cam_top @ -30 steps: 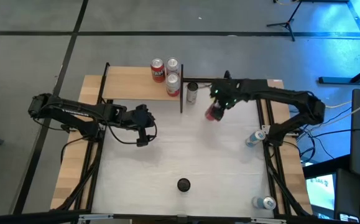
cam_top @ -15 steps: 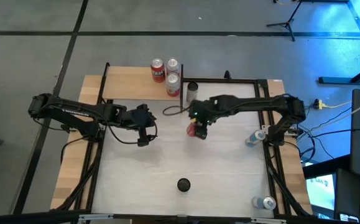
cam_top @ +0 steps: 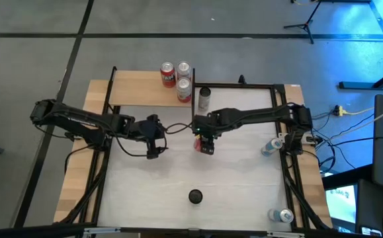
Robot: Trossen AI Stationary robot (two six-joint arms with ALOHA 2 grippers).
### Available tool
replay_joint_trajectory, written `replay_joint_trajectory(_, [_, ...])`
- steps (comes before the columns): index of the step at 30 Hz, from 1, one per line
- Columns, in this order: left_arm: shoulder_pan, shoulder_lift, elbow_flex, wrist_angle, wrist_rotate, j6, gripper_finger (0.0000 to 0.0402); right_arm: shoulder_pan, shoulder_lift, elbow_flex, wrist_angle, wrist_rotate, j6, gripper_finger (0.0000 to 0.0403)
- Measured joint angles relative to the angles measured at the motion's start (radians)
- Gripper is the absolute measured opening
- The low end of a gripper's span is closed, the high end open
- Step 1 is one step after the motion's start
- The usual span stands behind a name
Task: Place canned beverage on shelf
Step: Put the red soda can on the shelf aligned with the other red soda can
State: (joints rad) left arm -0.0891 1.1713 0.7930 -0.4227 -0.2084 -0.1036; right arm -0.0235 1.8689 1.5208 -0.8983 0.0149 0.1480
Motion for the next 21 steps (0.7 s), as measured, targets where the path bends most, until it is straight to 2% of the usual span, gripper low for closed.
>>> replay_joint_trajectory(4, [0.0,0.0,-0.037,0.067,0.0,0.0,0.0379,0.0,0.007,0.001,0.028,0.001,-0.023,0.0296])
replay_joint_trajectory(13, [0.001,0.0,-0.052,0.105,0.0,0.001,0.0379,-0.001,0.01,0.001,0.06,-0.027,-0.073,0.0346])
replay_joint_trajectory(21, [0.002,0.006,-0.053,0.122,-0.017,0.011,0.0379,-0.003,-0.039,0.0,0.066,-0.026,-0.078,0.0355])
